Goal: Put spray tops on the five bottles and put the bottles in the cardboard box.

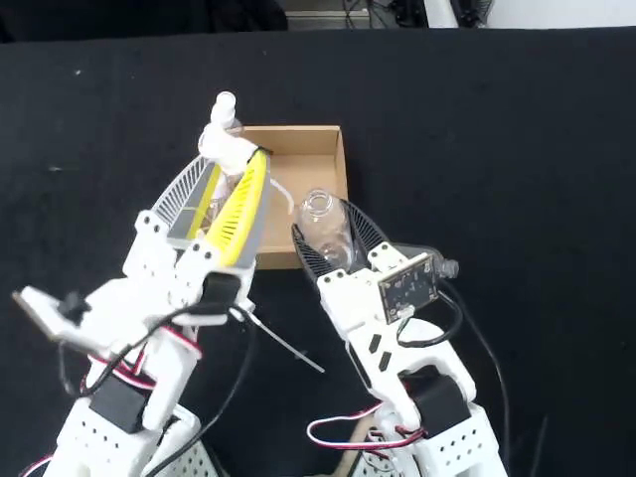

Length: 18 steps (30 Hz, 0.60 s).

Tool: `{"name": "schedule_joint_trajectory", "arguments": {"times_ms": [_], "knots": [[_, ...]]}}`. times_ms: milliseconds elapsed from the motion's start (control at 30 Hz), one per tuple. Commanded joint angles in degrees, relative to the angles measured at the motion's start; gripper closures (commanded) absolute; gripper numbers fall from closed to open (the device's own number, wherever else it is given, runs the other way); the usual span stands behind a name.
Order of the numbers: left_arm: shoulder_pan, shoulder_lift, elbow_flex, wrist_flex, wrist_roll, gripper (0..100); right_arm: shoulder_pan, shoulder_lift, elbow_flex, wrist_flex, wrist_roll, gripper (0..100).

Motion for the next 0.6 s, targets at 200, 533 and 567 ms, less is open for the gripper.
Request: {"name": "schedule_joint_trajectory", "arguments": {"times_ms": [200,533,567], "knots": [[-1.45,13.45,-18.59,13.54,-2.73,97,-0.53,-0.84,-0.22,-1.41,0.09,98.7],[-1.54,22.51,-24.48,2.81,-2.73,97,-0.7,-0.84,0.75,-1.76,0.09,98.7],[-1.36,22.51,-24.48,1.58,-2.73,97,-0.7,-0.84,0.75,-1.67,0.09,98.7]]}}
